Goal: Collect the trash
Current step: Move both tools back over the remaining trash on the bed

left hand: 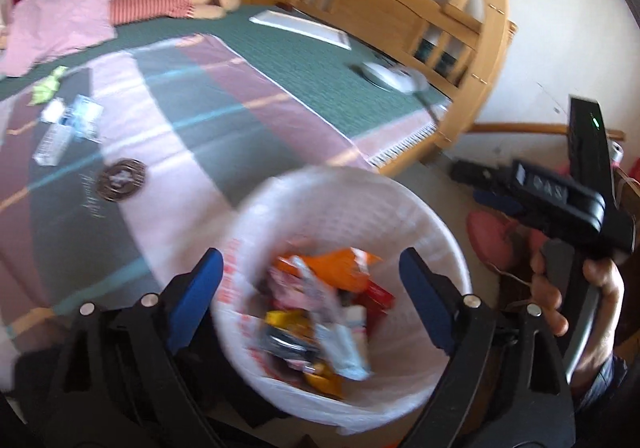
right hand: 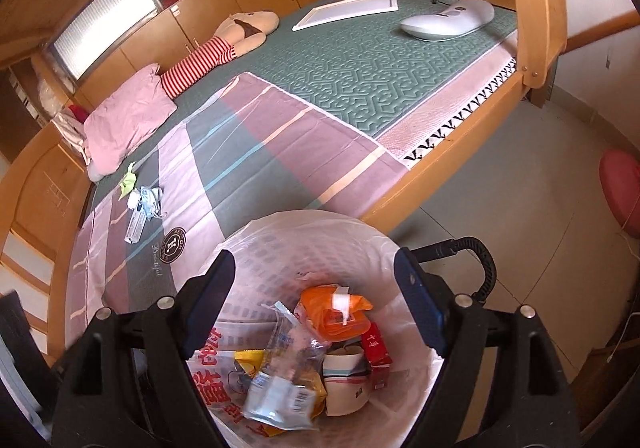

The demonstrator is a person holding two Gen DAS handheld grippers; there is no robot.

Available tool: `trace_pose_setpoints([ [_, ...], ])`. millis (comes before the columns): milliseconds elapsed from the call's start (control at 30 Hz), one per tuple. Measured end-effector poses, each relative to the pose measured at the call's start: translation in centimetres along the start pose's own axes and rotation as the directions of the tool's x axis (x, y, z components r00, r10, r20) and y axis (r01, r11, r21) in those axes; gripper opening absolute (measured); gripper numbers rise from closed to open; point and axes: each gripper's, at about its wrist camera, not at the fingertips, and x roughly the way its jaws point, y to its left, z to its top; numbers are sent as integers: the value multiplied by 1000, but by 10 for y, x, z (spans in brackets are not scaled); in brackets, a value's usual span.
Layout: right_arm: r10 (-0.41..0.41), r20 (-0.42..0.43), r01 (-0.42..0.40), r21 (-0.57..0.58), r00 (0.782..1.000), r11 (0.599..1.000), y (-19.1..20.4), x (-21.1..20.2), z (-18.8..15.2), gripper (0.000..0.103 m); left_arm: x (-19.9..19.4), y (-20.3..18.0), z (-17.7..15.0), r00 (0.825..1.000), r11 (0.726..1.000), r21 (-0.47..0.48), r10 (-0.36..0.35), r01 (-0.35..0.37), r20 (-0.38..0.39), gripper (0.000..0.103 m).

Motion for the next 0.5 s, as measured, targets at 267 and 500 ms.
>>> trace_pose_setpoints([
  [267, 50, -71, -57, -93, 996, 994, 69, 41, 21, 80, -49, 131, 44, 938, 934, -171, 333, -315, 91, 95],
  [500, 236, -231, -288, -224, 944, 931, 225, 117, 32, 80, -65, 287, 47, 818, 769, -341, 575, -541, -3, 95],
])
